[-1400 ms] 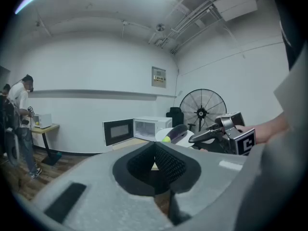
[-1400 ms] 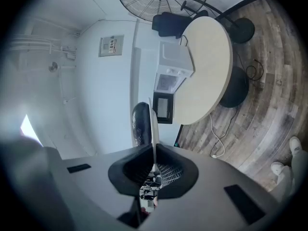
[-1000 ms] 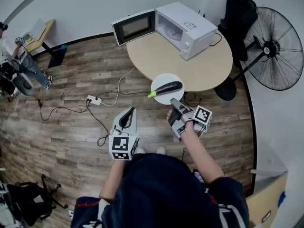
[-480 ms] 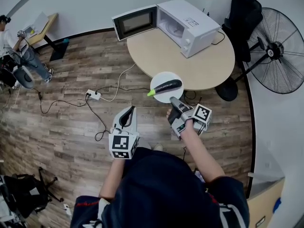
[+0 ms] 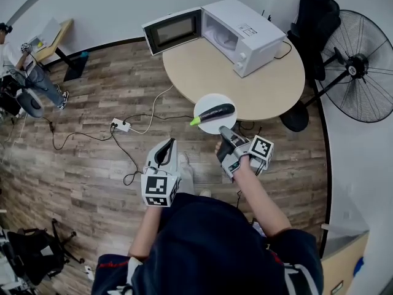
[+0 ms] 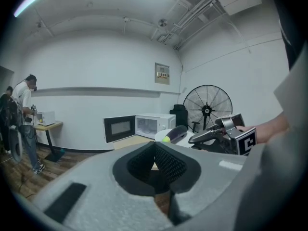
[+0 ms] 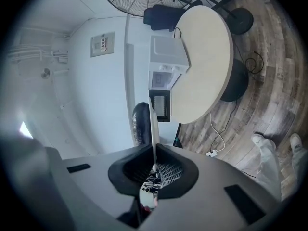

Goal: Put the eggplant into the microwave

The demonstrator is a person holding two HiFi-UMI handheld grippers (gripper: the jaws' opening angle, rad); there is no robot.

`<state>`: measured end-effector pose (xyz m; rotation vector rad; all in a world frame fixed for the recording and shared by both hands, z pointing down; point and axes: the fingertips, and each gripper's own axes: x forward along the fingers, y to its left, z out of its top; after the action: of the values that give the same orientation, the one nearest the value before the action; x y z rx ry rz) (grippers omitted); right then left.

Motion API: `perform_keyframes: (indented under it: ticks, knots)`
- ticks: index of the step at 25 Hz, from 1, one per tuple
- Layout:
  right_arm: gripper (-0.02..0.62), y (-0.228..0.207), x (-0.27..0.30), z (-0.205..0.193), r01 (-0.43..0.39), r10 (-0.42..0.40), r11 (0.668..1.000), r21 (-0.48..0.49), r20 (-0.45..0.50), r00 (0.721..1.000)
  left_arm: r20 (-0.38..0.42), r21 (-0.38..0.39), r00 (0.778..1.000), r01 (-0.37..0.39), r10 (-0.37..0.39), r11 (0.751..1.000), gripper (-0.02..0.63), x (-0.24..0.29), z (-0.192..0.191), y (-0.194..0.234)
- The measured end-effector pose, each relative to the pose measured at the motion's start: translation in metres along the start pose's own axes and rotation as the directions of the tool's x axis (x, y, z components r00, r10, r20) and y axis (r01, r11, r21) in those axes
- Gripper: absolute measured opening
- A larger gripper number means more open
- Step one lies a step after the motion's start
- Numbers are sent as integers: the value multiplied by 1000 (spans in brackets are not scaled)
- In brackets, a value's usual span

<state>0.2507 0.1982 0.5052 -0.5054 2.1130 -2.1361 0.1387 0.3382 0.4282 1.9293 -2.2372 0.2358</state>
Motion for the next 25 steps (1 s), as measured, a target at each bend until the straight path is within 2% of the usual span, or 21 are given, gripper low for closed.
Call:
perform_keyframes:
  ticks: [10,25]
  knots:
    - [23,9,68,32,-5,5,1000,4,11,1000,-9,-14,1000,12,-12,1000,14,61,9,49]
    - [23,43,196,69,7,-8,1000,20,63,998,-9,-10,997,79,-79,997,14,155,44,155]
